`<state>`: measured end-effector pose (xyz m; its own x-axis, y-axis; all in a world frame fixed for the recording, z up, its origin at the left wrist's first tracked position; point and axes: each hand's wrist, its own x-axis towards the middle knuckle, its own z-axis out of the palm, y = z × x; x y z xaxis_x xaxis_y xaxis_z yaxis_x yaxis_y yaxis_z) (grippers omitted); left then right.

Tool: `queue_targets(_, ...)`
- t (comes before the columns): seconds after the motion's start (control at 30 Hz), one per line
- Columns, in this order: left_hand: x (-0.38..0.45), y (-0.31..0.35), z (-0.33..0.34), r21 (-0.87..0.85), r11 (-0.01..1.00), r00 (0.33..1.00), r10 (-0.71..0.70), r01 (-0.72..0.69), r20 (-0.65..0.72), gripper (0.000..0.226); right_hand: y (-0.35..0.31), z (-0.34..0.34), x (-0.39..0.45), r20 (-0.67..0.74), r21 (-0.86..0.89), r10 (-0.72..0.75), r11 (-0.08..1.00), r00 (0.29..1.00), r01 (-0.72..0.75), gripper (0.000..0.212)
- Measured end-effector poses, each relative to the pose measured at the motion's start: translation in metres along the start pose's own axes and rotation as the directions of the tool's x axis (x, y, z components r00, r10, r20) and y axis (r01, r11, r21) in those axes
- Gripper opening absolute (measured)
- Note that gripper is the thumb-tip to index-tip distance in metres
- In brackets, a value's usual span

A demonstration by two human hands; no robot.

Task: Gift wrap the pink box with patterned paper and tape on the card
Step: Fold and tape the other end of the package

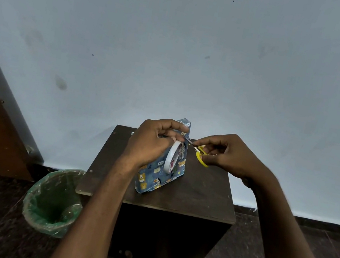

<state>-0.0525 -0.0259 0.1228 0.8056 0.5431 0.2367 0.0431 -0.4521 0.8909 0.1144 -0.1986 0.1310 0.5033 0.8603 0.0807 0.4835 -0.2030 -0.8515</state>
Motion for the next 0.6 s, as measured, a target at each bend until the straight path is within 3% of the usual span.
queue_targets(0.6,0.0026,-0.0065,-0.0002,0.048,0.999,1.000,0.008,-0.008,-0.005,0.041,-0.0059,0.0032,0.0003,-0.019,-0.046,-0.050,0.998,0.999,0.049,0.037)
